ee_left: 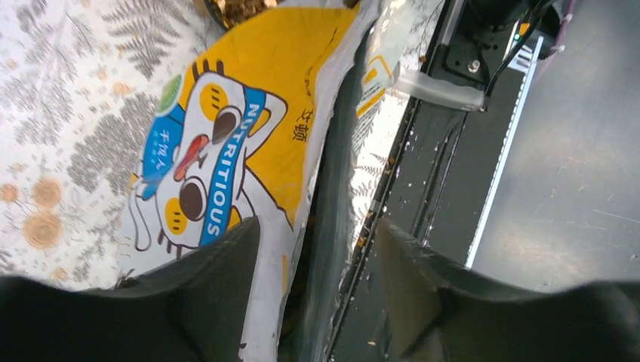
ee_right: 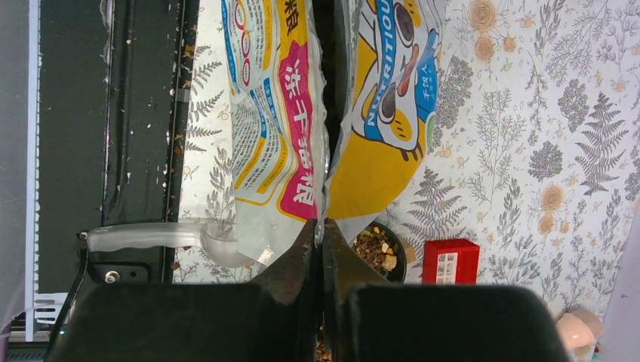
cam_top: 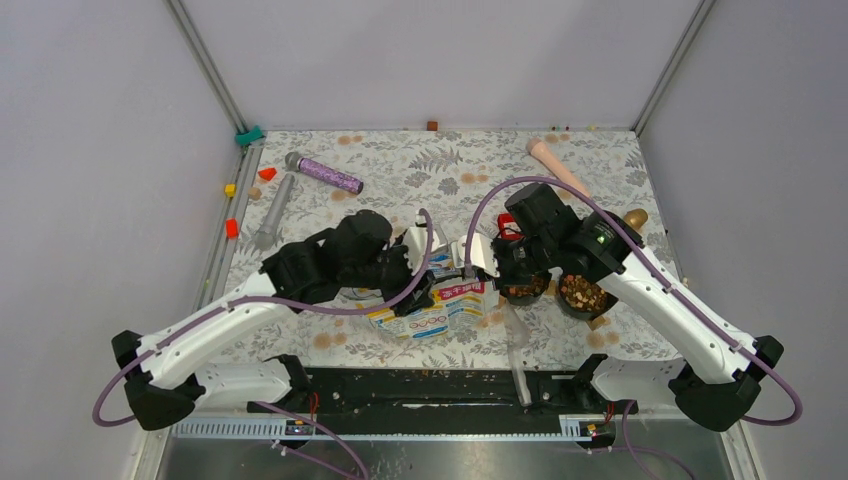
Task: Serve the pet food
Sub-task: Close the pet food bag at the center of the board.
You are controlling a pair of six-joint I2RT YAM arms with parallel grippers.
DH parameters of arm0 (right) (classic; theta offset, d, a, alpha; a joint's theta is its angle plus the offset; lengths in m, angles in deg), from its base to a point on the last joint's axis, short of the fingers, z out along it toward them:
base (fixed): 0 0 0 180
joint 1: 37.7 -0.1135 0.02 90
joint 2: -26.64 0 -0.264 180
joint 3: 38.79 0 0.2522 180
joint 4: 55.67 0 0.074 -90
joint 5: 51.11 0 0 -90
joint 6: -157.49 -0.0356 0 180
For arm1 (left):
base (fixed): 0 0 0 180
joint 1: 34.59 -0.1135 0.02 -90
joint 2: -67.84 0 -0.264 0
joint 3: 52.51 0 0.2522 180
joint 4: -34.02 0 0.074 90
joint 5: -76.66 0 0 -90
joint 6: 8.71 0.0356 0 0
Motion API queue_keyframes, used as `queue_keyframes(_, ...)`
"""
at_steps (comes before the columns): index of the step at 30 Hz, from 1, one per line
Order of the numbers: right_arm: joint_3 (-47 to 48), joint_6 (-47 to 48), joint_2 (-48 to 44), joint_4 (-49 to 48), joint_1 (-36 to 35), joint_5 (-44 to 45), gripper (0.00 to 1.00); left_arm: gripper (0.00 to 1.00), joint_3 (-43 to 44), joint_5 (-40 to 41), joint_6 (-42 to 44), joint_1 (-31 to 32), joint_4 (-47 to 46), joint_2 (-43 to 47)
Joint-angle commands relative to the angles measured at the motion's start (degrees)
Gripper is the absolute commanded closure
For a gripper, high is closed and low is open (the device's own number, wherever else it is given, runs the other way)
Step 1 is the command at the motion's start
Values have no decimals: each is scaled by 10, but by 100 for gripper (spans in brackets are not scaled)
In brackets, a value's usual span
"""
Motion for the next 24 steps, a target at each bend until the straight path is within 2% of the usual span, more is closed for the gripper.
queue_keyframes(1,10,-8,-24,-27,0,-18,100,55,38,-4,19,4,35,-33)
queue_keyframes(2,9,-7,-25,-26,0,-19,100,84,41,8,20,4,38,-41)
queue_keyframes(3,11,-7,-23,-27,0,-18,100,100,41,25,18,5,38,-44)
queue_keyframes(10,9,-7,-24,-26,0,-17,100,100,24,56,11,5,20,-16)
queue_keyframes(11,9,-6,-26,-26,0,-17,100,91,27,54,11,5,28,-14)
queue_keyframes(12,7,-5,-27,-26,0,-16,100,73,29,53,11,5,37,-12)
queue_keyframes(13,7,-4,-26,-26,0,-15,100,62,31,56,11,5,46,-9)
queue_keyframes(14,7,-5,-27,-26,0,-15,100,54,31,67,8,5,54,-6)
queue_keyframes(16,8,-6,-26,-27,0,-15,100,51,29,92,0,5,66,4)
queue_keyframes(18,7,-5,-27,-27,0,-14,100,53,21,105,-3,5,74,16)
queue_keyframes(19,8,-5,-25,-27,1,-14,100,69,15,105,-3,5,74,21)
queue_keyframes(20,8,-7,-25,-27,0,-14,100,98,8,104,-3,5,74,26)
queue_keyframes(24,7,-6,-27,-27,0,-13,100,100,-5,91,1,5,72,37)
